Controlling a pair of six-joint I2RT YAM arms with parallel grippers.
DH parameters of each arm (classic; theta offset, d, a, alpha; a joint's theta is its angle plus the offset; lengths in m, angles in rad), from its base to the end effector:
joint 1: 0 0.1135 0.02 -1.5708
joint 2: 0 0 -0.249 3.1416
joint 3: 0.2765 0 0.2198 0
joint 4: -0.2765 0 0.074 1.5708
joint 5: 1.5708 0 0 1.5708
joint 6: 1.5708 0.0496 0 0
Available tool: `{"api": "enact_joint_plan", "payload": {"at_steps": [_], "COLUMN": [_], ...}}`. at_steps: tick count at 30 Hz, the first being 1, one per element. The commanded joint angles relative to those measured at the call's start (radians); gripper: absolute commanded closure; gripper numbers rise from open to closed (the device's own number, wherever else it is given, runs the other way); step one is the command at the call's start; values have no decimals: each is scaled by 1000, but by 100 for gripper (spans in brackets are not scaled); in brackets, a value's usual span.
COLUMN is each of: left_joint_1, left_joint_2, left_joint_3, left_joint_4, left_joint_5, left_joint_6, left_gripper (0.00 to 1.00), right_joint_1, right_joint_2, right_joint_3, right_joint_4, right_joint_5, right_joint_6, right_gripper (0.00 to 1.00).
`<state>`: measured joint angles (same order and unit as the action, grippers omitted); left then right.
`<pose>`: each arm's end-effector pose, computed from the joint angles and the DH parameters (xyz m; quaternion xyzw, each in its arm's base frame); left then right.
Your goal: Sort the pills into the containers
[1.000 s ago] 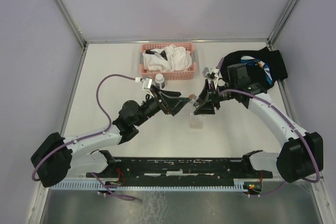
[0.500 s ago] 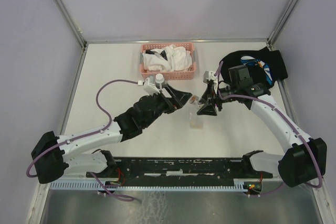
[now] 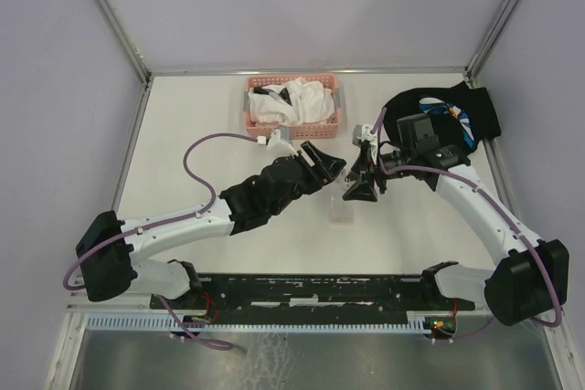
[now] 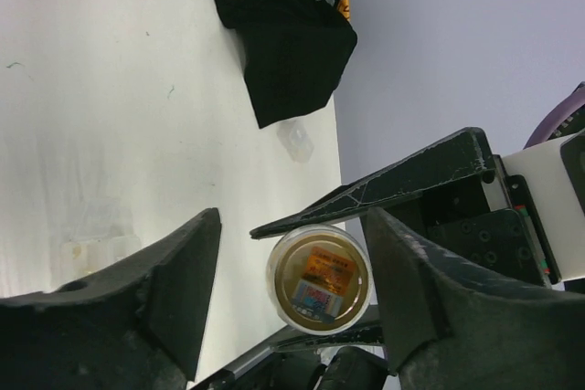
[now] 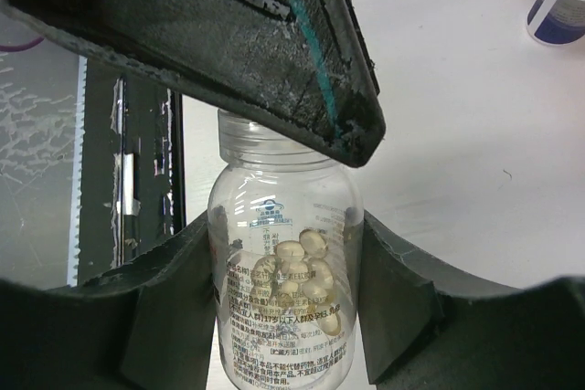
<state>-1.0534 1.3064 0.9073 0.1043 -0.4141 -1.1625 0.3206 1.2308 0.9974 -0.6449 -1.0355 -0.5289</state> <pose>0.1595 -0.2399 0.2923 -0.1651 0.7783 -0.4478 0.4080 0.1953 0.1098 0.2813 -0.4899 0.6755 0.4324 0.3417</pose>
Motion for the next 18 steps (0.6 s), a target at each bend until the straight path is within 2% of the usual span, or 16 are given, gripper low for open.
{"api": "enact_joint_plan", "payload": {"at_steps": [1, 5, 13, 18], "left_joint_1": [-11, -15, -26, -35], "left_joint_2": [16, 20, 50, 68], "left_joint_3": [65, 66, 101, 123], "left_joint_4": [0, -12, -74, -98], "left_joint_5": [-13, -22, -54, -81], "left_joint_6": [-43, -59, -71, -71], "left_gripper": [34, 36, 33, 38], "right_joint_1": [7, 9, 8, 10], "right_joint_2": [3, 14, 15, 21], "right_joint_3": [24, 24, 12, 13], "right_joint_4": [31, 44, 106, 113], "right_joint_5": [-14, -13, 1, 21], "right_joint_6": [17, 40, 120, 138], "right_gripper": [98, 98, 98, 98]}}
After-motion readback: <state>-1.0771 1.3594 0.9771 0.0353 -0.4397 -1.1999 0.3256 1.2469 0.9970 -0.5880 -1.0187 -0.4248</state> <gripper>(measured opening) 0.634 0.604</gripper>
